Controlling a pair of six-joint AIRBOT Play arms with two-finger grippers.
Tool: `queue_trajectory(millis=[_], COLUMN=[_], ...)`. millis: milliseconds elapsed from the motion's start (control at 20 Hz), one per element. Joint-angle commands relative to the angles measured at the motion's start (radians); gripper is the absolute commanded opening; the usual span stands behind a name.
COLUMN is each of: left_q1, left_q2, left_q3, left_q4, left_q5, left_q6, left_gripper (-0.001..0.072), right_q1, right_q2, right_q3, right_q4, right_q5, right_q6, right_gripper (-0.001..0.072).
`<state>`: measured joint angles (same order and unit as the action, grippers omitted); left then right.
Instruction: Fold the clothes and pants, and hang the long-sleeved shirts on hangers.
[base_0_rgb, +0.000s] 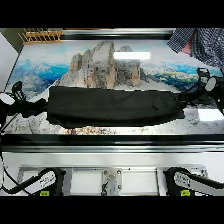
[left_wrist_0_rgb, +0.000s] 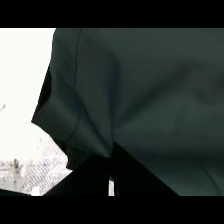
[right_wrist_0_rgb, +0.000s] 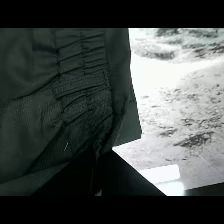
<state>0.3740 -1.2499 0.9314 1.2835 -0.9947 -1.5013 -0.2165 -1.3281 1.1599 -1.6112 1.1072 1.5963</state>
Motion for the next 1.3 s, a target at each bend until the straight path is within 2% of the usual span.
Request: queue_trajectory(millis=[0,550,600,650,700,900,1000,1050,1150,1250], left_q1=[0.016,0.017,0.017,0.018,0.018,0.009,-0.024,-0.048,-0.119,-0.22], left_q2=[0.019,0.019,0.019,0.027,0.049,0.199,0.266,0.29,0.315,0.314], left_q3=[-0.131,-0.222,-0.22,-0.209,-0.193,-0.094,-0.072,-0.072,-0.072,-0.071], left_q4=[-0.003,0.0,-0.002,0.0,0.0,-0.002,-0.002,-0.002,-0.003,-0.003], left_q5=[0.045,0.059,0.06,0.052,0.045,0.009,0.0,0.003,0.003,0.004], left_q6=[0.02,0.02,0.02,0.02,0.02,0.008,0.006,-0.006,-0.017,-0.042], left_gripper=[0.0003,0.001,0.0213,0.0521,0.0565,0.0564,0.0563,0.045,0.0,0.0004], right_q1=[0.0,0.0,0.0,0.0,-0.002,-0.087,-0.181,-0.23,-0.335,-0.427], right_q2=[-0.001,-0.072,-0.069,-0.061,-0.045,0.05,0.06,0.056,0.026,-0.024], right_q3=[-0.091,-0.116,-0.115,-0.111,-0.101,-0.024,0.01,0.012,0.012,0.016], right_q4=[-0.005,-0.004,-0.004,-0.003,-0.004,0.014,0.103,0.161,0.315,0.456], right_q5=[-0.075,-0.085,-0.077,-0.061,-0.038,0.064,0.127,0.142,0.158,0.163], right_q6=[0.008,0.042,0.042,0.037,0.005,-0.072,-0.156,-0.195,-0.281,-0.362], right_gripper=[0.0021,0.0035,0.016,0.0524,0.0665,0.0666,0.0666,0.0666,0.0685,0.0708])
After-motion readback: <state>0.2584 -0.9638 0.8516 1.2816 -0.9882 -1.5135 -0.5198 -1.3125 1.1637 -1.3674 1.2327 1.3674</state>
